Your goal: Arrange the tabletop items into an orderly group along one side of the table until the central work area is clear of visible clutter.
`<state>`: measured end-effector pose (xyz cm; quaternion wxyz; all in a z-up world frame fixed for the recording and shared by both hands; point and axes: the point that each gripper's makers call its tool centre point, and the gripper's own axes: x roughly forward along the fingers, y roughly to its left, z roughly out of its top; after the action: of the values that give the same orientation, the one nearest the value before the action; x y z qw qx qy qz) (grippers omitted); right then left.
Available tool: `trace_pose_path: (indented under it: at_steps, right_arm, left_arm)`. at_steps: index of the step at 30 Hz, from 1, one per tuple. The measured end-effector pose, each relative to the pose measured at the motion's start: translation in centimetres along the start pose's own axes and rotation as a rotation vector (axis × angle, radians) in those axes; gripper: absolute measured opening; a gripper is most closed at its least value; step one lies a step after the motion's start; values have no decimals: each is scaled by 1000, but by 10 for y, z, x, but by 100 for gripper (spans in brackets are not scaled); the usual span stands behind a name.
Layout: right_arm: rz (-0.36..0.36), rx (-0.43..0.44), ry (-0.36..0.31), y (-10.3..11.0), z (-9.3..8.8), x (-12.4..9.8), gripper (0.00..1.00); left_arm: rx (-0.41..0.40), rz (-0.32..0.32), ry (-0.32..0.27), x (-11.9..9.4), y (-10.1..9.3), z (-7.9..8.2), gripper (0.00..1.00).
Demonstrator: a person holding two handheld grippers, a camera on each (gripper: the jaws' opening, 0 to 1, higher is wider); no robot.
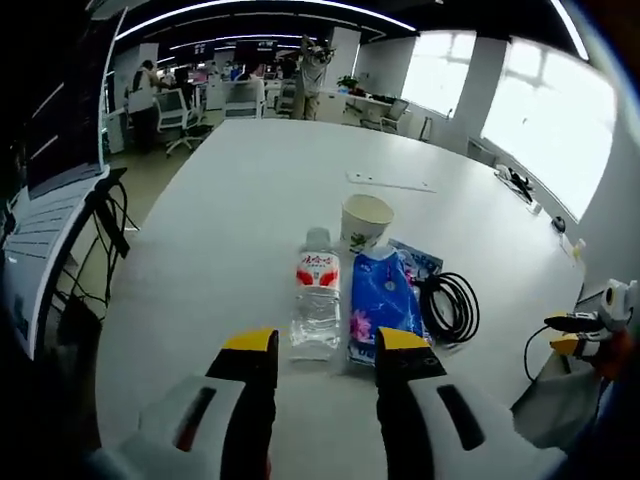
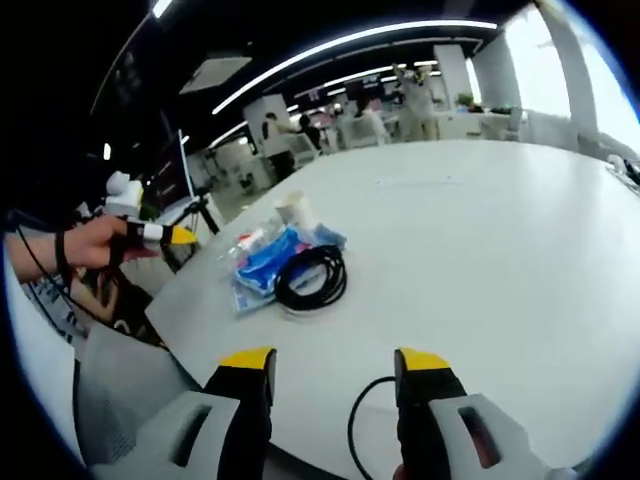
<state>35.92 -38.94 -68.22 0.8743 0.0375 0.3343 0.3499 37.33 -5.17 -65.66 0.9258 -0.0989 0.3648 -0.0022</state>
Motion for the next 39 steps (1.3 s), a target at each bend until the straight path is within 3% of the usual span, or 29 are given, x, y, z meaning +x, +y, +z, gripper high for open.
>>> trace_pose_path:
  at_steps: [21, 27, 32, 39]
  right_arm:
    - [13, -9, -4, 4, 0, 2, 49]
    - [17, -7, -3, 4, -1, 3, 49]
    - [14, -21, 9, 4, -3, 5, 49]
    - [9, -26, 15, 3, -4, 4, 49]
  left_arm:
    - [-5, -19, 70, 45, -2, 8, 37]
    - [-4, -24, 124, 69, 0, 4, 37]
    - [-33, -29, 153, 82, 0, 5, 37]
    - [-9, -20, 219, 96, 6, 8, 38]
